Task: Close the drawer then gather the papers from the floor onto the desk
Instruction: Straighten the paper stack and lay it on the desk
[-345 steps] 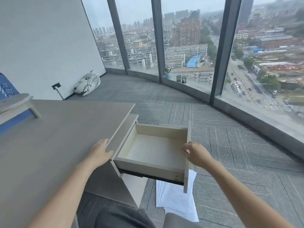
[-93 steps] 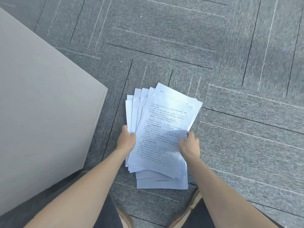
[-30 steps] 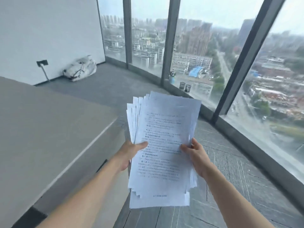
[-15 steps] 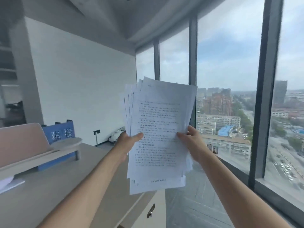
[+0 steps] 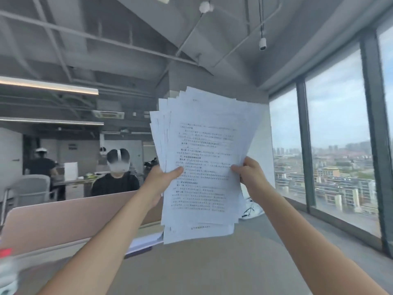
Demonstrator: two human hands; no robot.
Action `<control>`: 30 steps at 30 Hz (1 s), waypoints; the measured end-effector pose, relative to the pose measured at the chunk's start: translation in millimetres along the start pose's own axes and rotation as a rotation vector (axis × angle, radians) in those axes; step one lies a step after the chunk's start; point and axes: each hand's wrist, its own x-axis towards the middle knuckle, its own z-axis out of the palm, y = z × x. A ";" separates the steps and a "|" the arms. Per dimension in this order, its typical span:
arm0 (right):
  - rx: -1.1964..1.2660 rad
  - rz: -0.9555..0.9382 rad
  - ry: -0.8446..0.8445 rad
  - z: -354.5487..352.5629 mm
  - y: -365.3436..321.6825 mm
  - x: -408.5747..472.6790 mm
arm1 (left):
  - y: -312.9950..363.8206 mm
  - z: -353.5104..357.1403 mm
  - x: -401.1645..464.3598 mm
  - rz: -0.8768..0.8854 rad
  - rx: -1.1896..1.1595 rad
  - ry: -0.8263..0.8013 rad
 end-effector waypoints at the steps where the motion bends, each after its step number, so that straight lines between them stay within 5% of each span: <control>1: 0.018 0.001 -0.028 12.9 2.4 0.4 | -1.9 -12.2 -3.3 0.005 0.013 0.025; 8: 0.113 0.086 -0.137 82.4 59.9 0.7 | -45.7 -70.1 -25.9 -0.082 0.093 0.204; 18: 0.143 0.232 -0.181 154.3 228.0 15.5 | -201.1 -124.5 -25.4 -0.270 0.060 0.390; 30: 0.148 0.330 -0.272 168.7 305.6 33.7 | -270.2 -142.5 -10.1 -0.300 0.040 0.391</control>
